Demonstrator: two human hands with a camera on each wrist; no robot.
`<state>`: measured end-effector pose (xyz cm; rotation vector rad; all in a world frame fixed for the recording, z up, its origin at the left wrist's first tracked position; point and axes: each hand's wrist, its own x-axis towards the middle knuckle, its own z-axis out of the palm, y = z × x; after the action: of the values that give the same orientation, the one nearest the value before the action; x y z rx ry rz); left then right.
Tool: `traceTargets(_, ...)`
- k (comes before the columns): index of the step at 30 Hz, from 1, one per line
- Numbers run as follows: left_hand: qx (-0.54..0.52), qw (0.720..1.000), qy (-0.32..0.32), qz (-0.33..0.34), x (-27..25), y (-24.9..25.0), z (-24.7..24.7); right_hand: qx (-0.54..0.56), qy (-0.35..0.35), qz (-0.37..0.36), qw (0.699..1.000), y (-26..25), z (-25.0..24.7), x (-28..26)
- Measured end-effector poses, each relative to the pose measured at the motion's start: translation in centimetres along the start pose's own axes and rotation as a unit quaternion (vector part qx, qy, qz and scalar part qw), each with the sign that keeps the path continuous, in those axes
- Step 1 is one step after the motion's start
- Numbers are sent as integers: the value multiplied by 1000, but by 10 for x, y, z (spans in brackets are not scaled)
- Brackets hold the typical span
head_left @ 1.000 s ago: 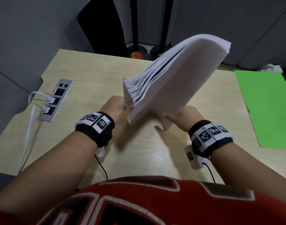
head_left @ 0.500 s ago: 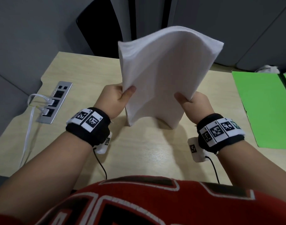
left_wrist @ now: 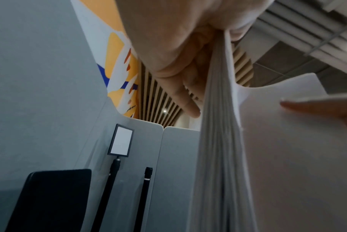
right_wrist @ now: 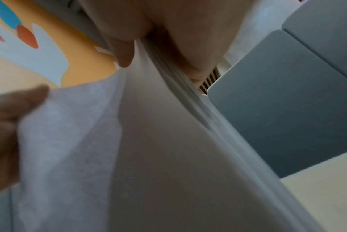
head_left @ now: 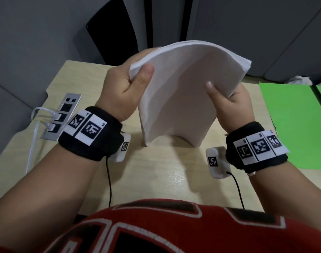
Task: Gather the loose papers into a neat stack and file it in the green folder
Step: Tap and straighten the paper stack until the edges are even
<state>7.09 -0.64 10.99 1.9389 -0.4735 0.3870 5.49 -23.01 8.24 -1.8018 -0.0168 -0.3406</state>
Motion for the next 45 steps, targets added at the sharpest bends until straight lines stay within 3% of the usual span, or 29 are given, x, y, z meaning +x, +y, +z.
traceTargets(5,100,992,41,66,1,0,7,6,-3,-120,993,-18,6,0)
traceTargets(9,157,980,79,94,2,-1,13,-45,-9,-142,989,-16,13,-5)
traceTargets(11,137,983,87,89,2,-1,13,-34,6,-138,990,-16,13,-4)
traceTargets(14,-14,997,75,1,0,-5,10,-16,33,-65,997,-12,8,-1)
traceTargets(17,-144,977,27,-157,-7,-24,17,-16,24,29,999,3,5,-2)
traceTargets(21,-114,954,-13,-277,-22,-61,34,-42,-20,132,990,29,8,-10)
traceTargets(26,-95,913,-49,-393,-41,-92,48,-90,-80,262,957,72,9,-26)
traceTargets(30,-135,914,-37,-381,-36,-93,50,-106,-42,222,968,82,5,-26)
traceTargets(35,-203,909,-16,-364,-35,-78,61,-99,144,147,974,76,7,-19)
traceTargets(39,-216,898,-12,-382,-38,-74,71,-196,154,97,964,80,-3,-13)
traceTargets(45,-212,881,-13,-422,-38,-70,89,-232,151,122,953,91,-20,-16)
